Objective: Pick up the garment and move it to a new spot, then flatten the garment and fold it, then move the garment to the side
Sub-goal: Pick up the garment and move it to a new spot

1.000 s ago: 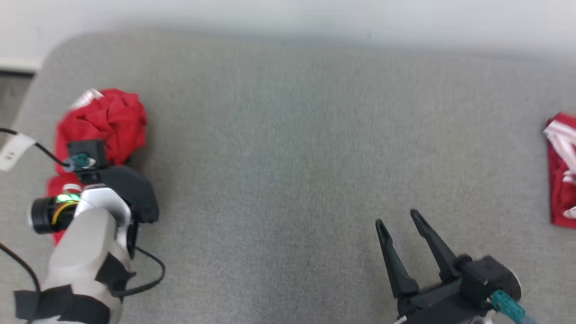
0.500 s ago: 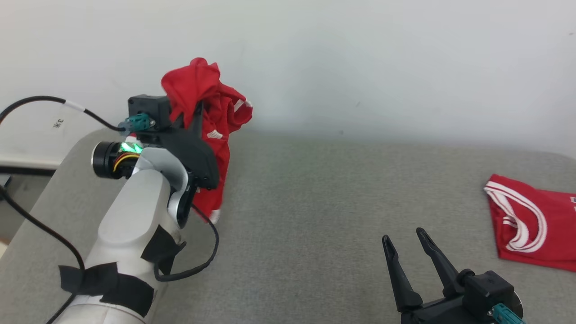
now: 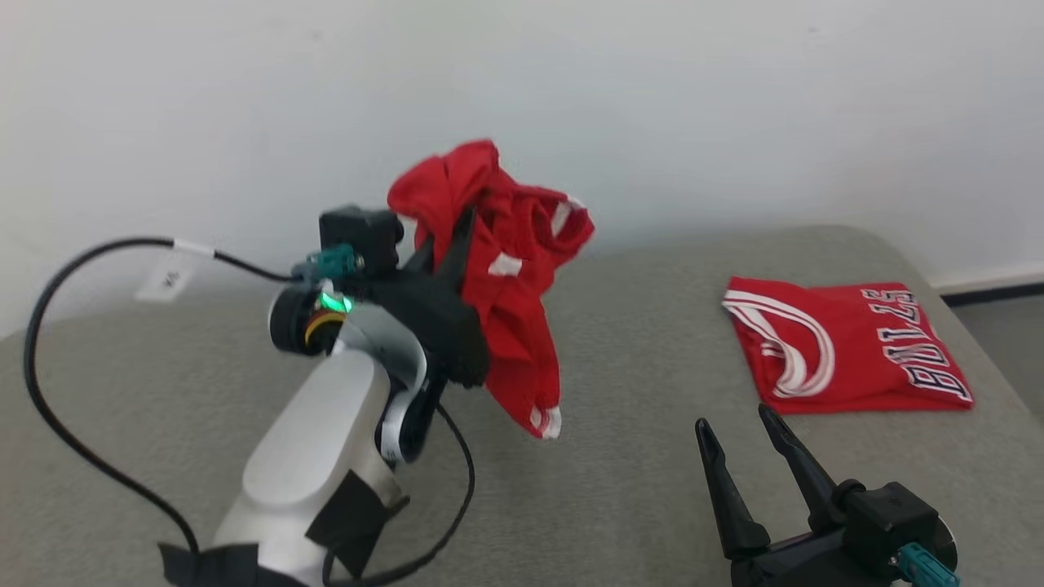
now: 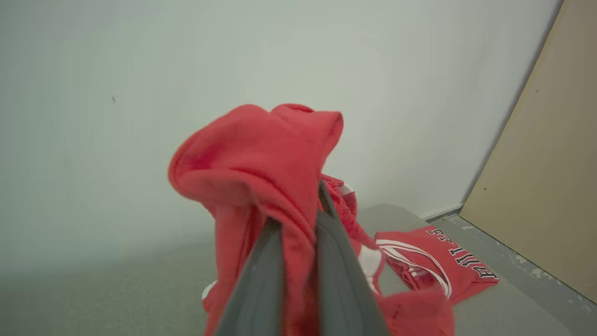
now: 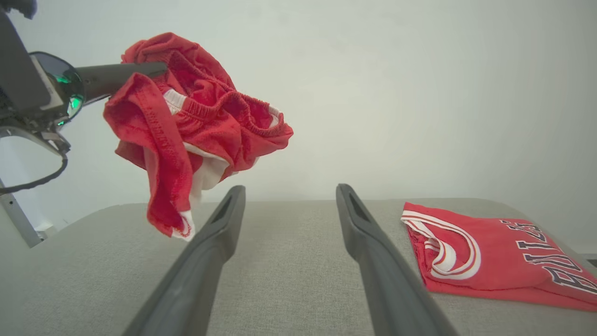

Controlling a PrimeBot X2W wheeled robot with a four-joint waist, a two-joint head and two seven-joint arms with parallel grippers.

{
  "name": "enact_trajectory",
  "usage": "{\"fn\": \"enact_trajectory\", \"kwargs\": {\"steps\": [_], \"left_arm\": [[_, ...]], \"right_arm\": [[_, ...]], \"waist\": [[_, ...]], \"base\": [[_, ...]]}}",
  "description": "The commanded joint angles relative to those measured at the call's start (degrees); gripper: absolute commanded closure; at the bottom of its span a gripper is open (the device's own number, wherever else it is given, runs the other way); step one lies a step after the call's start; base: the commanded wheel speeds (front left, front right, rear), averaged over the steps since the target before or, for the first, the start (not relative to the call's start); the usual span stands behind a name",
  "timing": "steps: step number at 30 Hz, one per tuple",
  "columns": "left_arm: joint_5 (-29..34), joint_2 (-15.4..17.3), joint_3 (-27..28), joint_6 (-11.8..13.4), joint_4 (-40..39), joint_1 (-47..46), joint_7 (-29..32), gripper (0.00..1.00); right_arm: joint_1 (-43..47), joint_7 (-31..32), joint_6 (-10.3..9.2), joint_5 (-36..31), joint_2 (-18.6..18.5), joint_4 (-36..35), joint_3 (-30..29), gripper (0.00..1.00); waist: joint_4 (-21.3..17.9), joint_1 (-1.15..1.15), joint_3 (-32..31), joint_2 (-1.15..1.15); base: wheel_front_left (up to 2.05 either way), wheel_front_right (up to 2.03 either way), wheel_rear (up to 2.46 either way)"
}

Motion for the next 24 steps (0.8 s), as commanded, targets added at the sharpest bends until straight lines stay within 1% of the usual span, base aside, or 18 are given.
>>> {"fn": "enact_trajectory", "kwargs": {"steps": [1,4,5,6,9,10,16,19,21,24], "left_arm": [[-0.58,0.21,-0.02,0.57,-0.41,1.77,-0.18,1.0],[-1.88,0.19,-0.15,2.64,-1.24,5.83,-0.45,1.0],[-2.27,0.24,0.09,3.27,-1.05,7.42,-0.74,0.96],[-2.47,0.46,-0.13,4.03,-0.03,10.54,-0.78,0.0],[-3.06,0.78,-0.45,3.57,1.15,13.19,-0.17,0.0],[-3.19,1.54,-0.34,3.86,2.07,14.89,-0.82,0.0],[-2.98,2.78,-0.63,4.05,3.26,17.96,-2.02,0.0],[-3.07,3.55,-0.41,4.36,2.47,19.09,-2.73,0.0],[-2.66,4.4,-0.16,5.02,1.21,20.08,-3.82,0.0],[-2.03,5.88,0.86,6.37,-2.25,22.13,-7.32,0.0]], "right_arm": [[-0.4,0.04,-0.15,-0.51,-0.23,-0.25,0.08,0.0],[-0.72,0.03,-0.15,-0.37,-0.34,-0.52,0.11,0.0],[-0.78,0.05,-0.15,-0.36,-0.34,-0.56,0.17,0.0],[-0.86,0.06,-0.15,-0.21,-0.38,-0.52,0.31,0.0],[-0.95,-0.04,-0.15,-0.12,-0.35,-0.38,0.22,0.0],[-0.94,-0.13,-0.15,-0.09,-0.31,-0.25,0.07,0.0],[-0.31,-0.5,-0.15,0.47,-0.12,0.13,-0.13,0.0],[0.07,-0.91,-0.15,0.83,0.0,0.62,0.02,0.0],[0.28,-1.17,-0.15,0.98,0.11,0.89,0.0,0.0],[0.7,-1.43,-0.15,0.95,0.21,1.11,-0.39,0.0]], "waist": [[-6.15,0.0,2.39,0.0],[-7.82,0.0,2.88,0.0],[-8.27,0.0,2.93,0.0],[-8.86,0.0,2.96,0.0],[-9.1,0.0,2.9,0.0],[-8.98,0.0,2.7,0.0],[-6.25,0.0,1.62,0.0],[-4.67,0.0,0.74,0.0],[-3.68,0.0,0.12,0.0],[-2.28,0.0,-0.7,0.0]], "base": [[0.0,0.0,0.0],[0.0,0.0,0.0],[0.0,0.0,0.0],[0.0,0.0,0.0],[0.0,0.0,0.0],[0.0,0.0,0.0],[0.0,0.0,0.0],[0.0,0.0,0.0],[0.0,0.0,0.0],[0.0,0.0,0.0]]}}
